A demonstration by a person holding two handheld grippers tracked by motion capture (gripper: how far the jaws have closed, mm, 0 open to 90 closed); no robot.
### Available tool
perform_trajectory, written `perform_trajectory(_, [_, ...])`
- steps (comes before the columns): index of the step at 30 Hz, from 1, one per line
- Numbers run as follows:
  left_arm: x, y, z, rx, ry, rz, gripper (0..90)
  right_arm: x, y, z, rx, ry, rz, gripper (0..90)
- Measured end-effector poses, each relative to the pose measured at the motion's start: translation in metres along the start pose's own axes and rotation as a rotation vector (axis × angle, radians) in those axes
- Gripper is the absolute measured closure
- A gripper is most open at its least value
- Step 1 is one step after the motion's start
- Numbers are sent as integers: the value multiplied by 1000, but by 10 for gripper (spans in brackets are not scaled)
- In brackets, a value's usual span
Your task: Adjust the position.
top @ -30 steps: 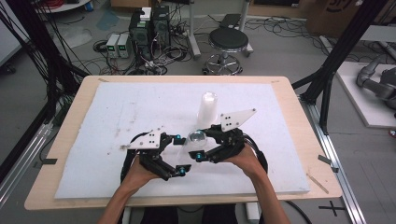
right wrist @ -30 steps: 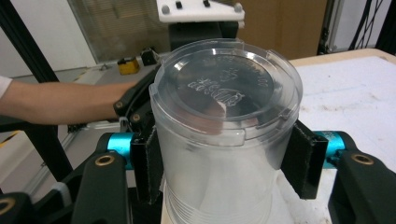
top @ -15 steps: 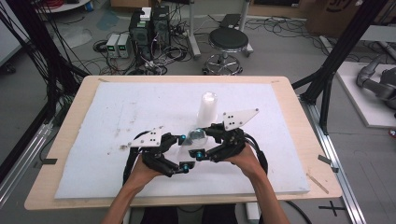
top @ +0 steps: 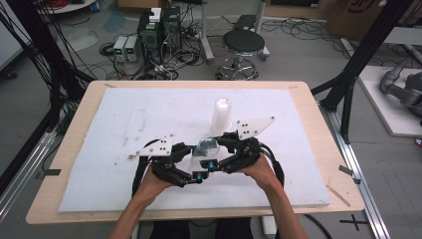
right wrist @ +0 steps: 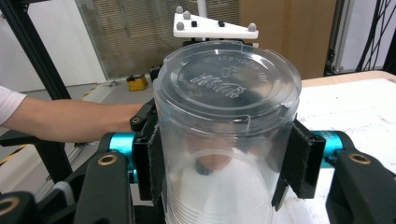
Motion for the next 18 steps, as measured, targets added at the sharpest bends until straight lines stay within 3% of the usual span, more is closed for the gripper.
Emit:
perform_trajectory(9, [0,0,1,-14,0,0,309,0,0,1,-10,3,-1,411])
perform_trajectory(12, [1,0,1,-31,-1,-5,310,-1,-1,1,-18,9,-3,325])
perform_trajectory(13, [1,1,1,-38,2,-4,310,-1,-2,2,-38,-1,13,205])
perform_trajectory(16, [1,3,0,-62,1,-11,311,-2,-4,2,-60,1,24,154])
perform_trajectory(18, [1,6,-2,-113,-17,-23,313,-3,-3,2,-70,3,31,147])
Point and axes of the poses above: each handheld gripper's, and its own axes: y roughly backward along the jaws, z roughly out of its underside, x roughly to its right, the point moved 2 cm from there along -y, roughly forward along the jaws, and after that the axes turned 3 degrees about x, right-handed, at the moved point
